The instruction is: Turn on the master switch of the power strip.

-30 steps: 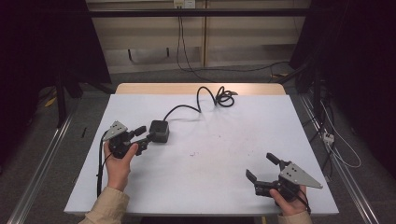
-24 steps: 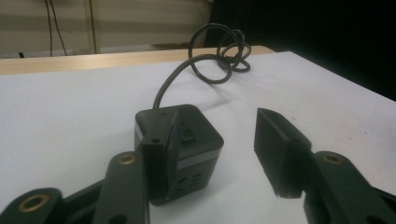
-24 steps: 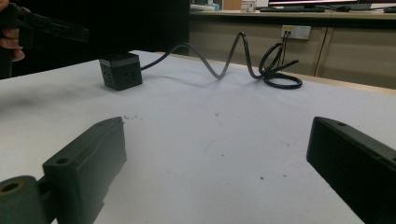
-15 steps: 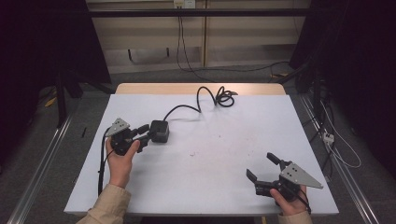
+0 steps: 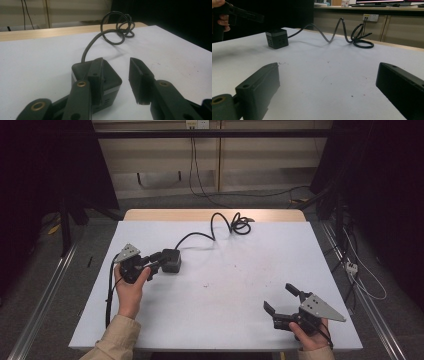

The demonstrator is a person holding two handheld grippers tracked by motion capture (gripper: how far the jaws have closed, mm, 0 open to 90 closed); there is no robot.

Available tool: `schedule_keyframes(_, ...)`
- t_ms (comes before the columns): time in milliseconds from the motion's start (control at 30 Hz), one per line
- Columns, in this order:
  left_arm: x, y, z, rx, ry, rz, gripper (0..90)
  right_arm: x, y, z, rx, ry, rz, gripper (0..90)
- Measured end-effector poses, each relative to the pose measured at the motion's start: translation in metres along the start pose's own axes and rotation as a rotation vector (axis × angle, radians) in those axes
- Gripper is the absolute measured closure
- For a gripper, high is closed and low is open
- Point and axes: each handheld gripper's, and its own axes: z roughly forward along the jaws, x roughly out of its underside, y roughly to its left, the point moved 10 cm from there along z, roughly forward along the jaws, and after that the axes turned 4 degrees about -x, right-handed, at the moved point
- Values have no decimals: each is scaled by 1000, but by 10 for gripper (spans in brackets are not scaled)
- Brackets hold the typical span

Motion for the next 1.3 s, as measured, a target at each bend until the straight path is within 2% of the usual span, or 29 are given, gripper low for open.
schedule_keyframes(333, 0, 0, 3, 3, 12, 14, 697, 0, 0, 0, 3, 0, -2, 44)
schedule_keyframes(967, 1, 3, 10, 7, 25, 1, 767, 0, -1, 0, 4, 3, 3, 44)
schedule_keyframes(1167, -1, 3, 12, 4, 32, 15, 775, 1, -1, 1, 4, 1, 1, 44)
schedule_keyframes(1300, -2, 3, 14, 3, 32, 9, 781, 1, -1, 0, 3, 2, 2, 44)
